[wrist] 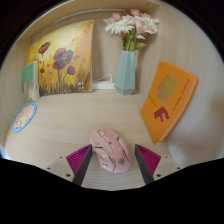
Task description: Arrange mouse
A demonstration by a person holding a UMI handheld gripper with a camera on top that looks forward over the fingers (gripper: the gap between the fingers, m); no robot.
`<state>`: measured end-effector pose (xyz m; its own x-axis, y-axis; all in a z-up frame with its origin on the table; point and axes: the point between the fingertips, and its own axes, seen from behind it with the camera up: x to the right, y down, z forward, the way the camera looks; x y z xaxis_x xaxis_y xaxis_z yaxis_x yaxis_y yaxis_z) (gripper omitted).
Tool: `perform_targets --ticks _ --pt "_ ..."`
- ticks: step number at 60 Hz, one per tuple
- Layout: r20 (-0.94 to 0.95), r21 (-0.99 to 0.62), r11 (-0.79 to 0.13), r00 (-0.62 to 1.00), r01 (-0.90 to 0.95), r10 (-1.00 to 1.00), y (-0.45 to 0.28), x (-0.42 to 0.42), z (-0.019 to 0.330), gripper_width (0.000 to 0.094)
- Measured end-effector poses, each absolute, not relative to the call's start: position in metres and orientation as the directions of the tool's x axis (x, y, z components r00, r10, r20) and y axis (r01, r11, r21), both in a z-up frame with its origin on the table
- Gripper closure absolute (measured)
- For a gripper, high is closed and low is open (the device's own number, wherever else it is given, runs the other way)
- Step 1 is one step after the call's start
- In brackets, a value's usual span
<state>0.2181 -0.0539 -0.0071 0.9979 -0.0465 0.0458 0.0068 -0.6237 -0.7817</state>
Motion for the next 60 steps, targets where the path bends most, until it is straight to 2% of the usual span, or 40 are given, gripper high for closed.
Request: perform_targets --ticks 8,13,19,28,37,41,47,60 --pt "0.007 -0.780 -0.624 0.996 -0.052 -0.091 -0.032 0.227 -0.009 0.0084" --pt "-0.010 -0.773 -0.629 0.994 -0.077 -0.109 -0.026 0.229 -0.010 0.0179" --pt "-0.011 -0.770 -0.634 0.994 -0.077 -0.108 -0.021 0.228 -0.010 0.0380" --pt "-0.002 -0.744 -0.663 0.992 -0.087 -0.128 -0.022 0.230 -0.013 0.0441" --pt "0.011 -0.703 -0.704 0.989 -0.099 -0.150 -0.023 0.231 -0.014 0.0560" --pt "0.017 -0.677 -0.727 0.984 -0.118 -0.175 -0.024 0.228 -0.007 0.0558" --pt "0.038 -0.720 -0.683 0.977 -0.120 -0.211 -0.004 0.215 0.049 0.0558" --pt "0.005 -0.881 -0.468 0.987 -0.071 -0.159 0.068 0.095 0.222 0.0560"
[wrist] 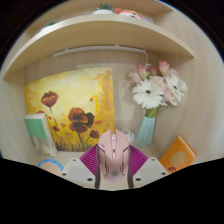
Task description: Arrange mouse
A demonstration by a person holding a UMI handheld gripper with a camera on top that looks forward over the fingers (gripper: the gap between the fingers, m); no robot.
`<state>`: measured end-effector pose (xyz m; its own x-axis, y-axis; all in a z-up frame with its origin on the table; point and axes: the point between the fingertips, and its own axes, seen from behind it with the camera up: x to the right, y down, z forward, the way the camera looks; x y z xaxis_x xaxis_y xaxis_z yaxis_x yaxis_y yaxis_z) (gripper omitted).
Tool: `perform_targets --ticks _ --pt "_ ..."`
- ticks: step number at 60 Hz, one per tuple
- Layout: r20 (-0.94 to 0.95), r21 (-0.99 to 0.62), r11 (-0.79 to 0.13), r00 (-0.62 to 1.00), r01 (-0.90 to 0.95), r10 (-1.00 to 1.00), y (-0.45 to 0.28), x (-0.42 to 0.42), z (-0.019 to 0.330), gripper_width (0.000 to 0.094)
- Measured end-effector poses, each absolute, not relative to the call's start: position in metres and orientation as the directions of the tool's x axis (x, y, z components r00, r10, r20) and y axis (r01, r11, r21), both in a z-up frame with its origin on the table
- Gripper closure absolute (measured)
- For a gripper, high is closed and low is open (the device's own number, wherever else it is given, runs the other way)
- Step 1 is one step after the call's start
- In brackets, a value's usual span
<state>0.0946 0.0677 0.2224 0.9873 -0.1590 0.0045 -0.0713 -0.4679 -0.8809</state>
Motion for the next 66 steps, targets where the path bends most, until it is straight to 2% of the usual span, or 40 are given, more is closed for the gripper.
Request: perform_targets --ticks 6,11,16,24,31,38,45,53,63,66 --pt "0.005 -0.917 -0.397 0.995 -0.033 -0.095 0.089 0.013 0.266 0.0559" --pt "0.007 -0.920 -0.391 1.000 -0.004 -0.026 0.106 -0.057 0.264 0.0560" --pt "-0.003 -0.901 -0.434 0.999 0.013 0.035 0.113 -0.119 0.228 0.0560" --pt "0.003 -0.831 -0.552 0.994 0.064 0.111 0.098 -0.188 0.134 0.0563" --pt "0.021 -0.762 -0.638 0.988 0.114 0.151 0.074 -0.216 0.060 0.0564" --pt "-0.009 -0.709 -0.697 0.988 0.102 0.154 0.057 -0.230 0.014 0.0562" --pt "-0.004 -0.678 -0.728 0.990 0.103 0.143 0.049 -0.230 -0.011 0.0562" --pt "-0.008 -0.683 -0.725 0.991 0.091 0.132 0.051 -0.229 -0.012 0.0547" --pt "-0.013 -0.637 -0.767 0.994 0.076 0.109 0.050 -0.229 -0.016 0.0392" --pt "-0.026 -0.618 -0.783 0.994 0.064 0.103 0.047 -0.229 -0.010 0.0286"
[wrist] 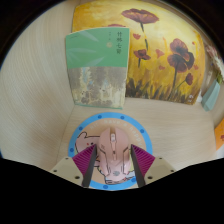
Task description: Arrange mouse
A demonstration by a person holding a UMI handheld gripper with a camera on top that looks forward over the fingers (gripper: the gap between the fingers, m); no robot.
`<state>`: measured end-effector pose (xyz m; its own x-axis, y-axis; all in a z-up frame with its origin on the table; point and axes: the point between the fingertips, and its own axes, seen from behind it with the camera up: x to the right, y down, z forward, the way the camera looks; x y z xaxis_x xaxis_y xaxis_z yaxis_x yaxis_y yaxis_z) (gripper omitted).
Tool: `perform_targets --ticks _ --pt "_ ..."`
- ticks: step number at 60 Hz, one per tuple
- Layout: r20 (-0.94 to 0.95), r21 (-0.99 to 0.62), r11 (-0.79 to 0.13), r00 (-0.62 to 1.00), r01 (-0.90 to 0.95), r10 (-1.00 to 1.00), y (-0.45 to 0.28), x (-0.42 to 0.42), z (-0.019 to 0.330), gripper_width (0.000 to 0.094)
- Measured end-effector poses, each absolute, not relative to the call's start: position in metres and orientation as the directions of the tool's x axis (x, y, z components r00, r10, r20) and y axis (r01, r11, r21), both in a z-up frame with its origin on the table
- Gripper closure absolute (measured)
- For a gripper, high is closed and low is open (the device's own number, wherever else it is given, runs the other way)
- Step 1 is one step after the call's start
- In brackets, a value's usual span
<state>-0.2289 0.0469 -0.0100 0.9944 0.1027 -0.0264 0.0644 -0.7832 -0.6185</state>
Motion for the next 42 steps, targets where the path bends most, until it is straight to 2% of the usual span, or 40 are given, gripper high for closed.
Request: perform_targets --ticks 2,10,26,33,42 --pt "-0.027 -0.624 -0.779 0.995 0.060 0.098 0.048 -0.227 -0.001 0.0238" --pt "-0.009 -0.694 -0.717 0.995 0.064 0.098 0.056 -0.217 0.062 0.0240" --pt "-0.078 -0.822 -0.569 0.993 -0.016 0.085 0.024 -0.167 0.220 0.0238" --pt "-0.064 -0.852 -0.523 0.995 -0.017 0.073 -0.007 -0.124 0.254 0.0242" --pt "-0.027 -0.867 -0.497 0.996 0.019 0.085 -0.049 -0.074 0.264 0.0241"
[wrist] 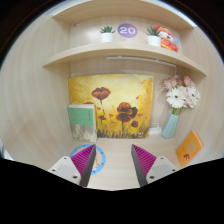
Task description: Arrange mouse
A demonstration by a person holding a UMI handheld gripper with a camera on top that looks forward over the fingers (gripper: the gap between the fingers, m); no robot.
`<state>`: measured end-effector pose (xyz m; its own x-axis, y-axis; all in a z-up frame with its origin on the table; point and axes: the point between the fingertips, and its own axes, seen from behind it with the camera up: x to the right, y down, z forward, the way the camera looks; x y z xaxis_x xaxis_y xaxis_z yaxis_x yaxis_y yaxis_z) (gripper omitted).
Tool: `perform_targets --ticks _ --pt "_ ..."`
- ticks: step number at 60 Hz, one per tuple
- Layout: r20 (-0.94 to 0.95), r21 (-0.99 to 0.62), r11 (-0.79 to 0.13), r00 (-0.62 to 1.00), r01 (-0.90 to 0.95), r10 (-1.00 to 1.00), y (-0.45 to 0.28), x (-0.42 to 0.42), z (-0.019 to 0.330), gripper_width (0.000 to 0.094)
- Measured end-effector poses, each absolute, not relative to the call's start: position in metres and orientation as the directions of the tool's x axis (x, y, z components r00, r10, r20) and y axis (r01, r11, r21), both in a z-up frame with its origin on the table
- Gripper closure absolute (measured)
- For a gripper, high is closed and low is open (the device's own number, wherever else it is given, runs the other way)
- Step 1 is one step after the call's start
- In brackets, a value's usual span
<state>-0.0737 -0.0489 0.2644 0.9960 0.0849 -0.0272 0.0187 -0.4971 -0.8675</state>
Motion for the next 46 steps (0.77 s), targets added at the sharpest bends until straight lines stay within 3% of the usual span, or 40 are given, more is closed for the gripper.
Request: perform_targets --ticks 19,46 --pt "0.004 -0.849 -0.528 0.999 0.023 0.036 -0.119 0.016 0.235 0.0244" --pt "-0.044 -0.829 -0.559 0.999 -0.021 0.028 -0.148 0.028 0.212 0.0245"
